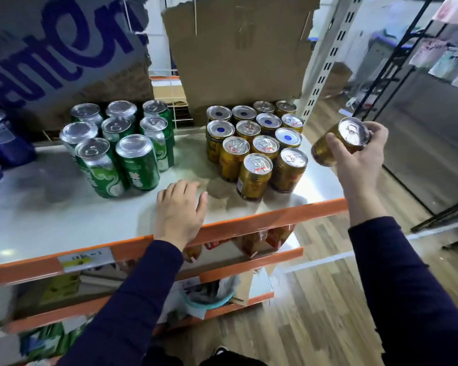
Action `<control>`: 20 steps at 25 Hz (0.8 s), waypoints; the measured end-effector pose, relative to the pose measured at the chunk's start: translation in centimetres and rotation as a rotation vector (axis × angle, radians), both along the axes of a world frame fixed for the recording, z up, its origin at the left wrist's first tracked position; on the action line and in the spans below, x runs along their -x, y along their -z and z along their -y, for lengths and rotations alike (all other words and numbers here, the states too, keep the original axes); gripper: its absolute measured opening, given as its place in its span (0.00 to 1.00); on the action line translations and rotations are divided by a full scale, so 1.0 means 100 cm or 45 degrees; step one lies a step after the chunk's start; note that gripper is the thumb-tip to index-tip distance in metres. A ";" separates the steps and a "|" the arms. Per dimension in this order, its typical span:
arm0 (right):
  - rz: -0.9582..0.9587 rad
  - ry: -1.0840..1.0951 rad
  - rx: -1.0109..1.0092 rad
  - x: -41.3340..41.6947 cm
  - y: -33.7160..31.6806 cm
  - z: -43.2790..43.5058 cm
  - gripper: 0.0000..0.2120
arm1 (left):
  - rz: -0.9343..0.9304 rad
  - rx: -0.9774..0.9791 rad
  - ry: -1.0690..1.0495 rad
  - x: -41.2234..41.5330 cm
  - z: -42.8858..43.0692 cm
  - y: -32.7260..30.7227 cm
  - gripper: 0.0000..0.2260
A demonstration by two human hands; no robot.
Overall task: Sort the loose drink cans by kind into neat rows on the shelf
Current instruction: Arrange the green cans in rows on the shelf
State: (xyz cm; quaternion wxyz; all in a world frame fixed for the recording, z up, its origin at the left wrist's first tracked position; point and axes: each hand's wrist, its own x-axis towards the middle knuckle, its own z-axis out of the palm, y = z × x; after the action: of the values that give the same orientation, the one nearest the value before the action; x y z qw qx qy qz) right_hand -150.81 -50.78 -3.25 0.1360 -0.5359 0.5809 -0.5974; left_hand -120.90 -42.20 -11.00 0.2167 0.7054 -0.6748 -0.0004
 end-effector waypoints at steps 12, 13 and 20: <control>-0.044 -0.264 -0.489 0.003 0.065 0.035 0.23 | 0.026 -0.014 -0.104 0.002 0.001 0.003 0.23; -0.055 -0.276 -0.492 0.005 0.065 0.032 0.22 | 0.027 -0.010 -0.106 0.002 0.001 0.004 0.24; -0.263 -0.059 -0.221 -0.003 0.053 -0.008 0.15 | -0.042 0.033 -0.077 0.000 -0.003 0.002 0.20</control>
State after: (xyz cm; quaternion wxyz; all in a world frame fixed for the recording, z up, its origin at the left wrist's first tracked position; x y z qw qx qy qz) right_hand -150.53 -49.96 -8.51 0.1351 -0.5942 0.6287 -0.4832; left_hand -120.88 -41.94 -11.25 0.2368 0.7226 -0.6494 0.0033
